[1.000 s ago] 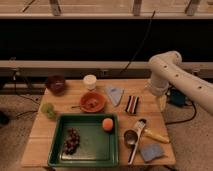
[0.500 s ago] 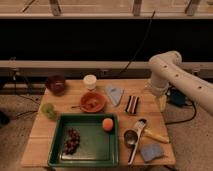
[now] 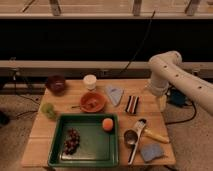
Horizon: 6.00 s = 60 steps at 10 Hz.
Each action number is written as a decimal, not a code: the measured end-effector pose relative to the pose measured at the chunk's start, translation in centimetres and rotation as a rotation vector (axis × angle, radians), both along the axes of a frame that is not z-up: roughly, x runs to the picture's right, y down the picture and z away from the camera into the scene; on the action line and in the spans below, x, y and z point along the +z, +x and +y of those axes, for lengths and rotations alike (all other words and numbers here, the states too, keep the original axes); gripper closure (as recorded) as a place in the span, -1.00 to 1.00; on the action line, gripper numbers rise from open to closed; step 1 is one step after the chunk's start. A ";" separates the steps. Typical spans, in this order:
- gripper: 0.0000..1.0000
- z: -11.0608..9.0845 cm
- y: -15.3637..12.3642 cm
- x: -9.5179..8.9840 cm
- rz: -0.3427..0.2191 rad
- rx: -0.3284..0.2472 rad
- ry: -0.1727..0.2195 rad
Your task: Place grapes in purple bowl
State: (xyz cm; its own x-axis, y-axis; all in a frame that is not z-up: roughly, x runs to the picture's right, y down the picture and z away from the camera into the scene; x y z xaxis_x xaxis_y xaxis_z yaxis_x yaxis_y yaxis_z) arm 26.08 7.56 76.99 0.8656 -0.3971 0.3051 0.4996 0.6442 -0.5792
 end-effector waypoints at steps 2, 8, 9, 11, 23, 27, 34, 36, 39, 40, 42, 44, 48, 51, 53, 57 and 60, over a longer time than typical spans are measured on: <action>-0.60 0.0 0.0 0.0 0.000 0.000 0.000; -0.60 -0.1 0.0 0.0 -0.001 -0.001 0.000; -0.60 0.1 -0.1 0.0 -0.010 -0.006 0.001; -0.60 1.6 -1.9 -0.6 -0.055 -0.030 0.000; -0.60 8.5 -23.9 -3.6 -0.406 -0.216 -0.042; -0.60 8.5 -23.9 -3.6 -0.406 -0.216 -0.041; -0.60 11.3 -31.0 -0.6 -0.491 -0.267 -0.096; -0.60 12.4 -34.4 0.5 -0.528 -0.287 -0.117; -0.60 14.2 -37.6 2.0 -0.570 -0.318 -0.159; -0.60 15.0 -38.5 2.4 -0.583 -0.328 -0.176; -0.60 15.9 -38.9 2.6 -0.590 -0.337 -0.197; -0.60 16.5 -40.1 2.2 -0.614 -0.342 -0.212; -0.60 17.1 -42.1 1.5 -0.643 -0.370 -0.228; -0.60 17.5 -42.7 1.8 -0.637 -0.396 -0.241; -0.60 17.7 -43.0 2.4 -0.620 -0.416 -0.248; -0.15 17.8 -42.9 2.6 -0.597 -0.441 -0.254; 0.51 17.3 -42.3 1.6 -0.600 -0.427 -0.251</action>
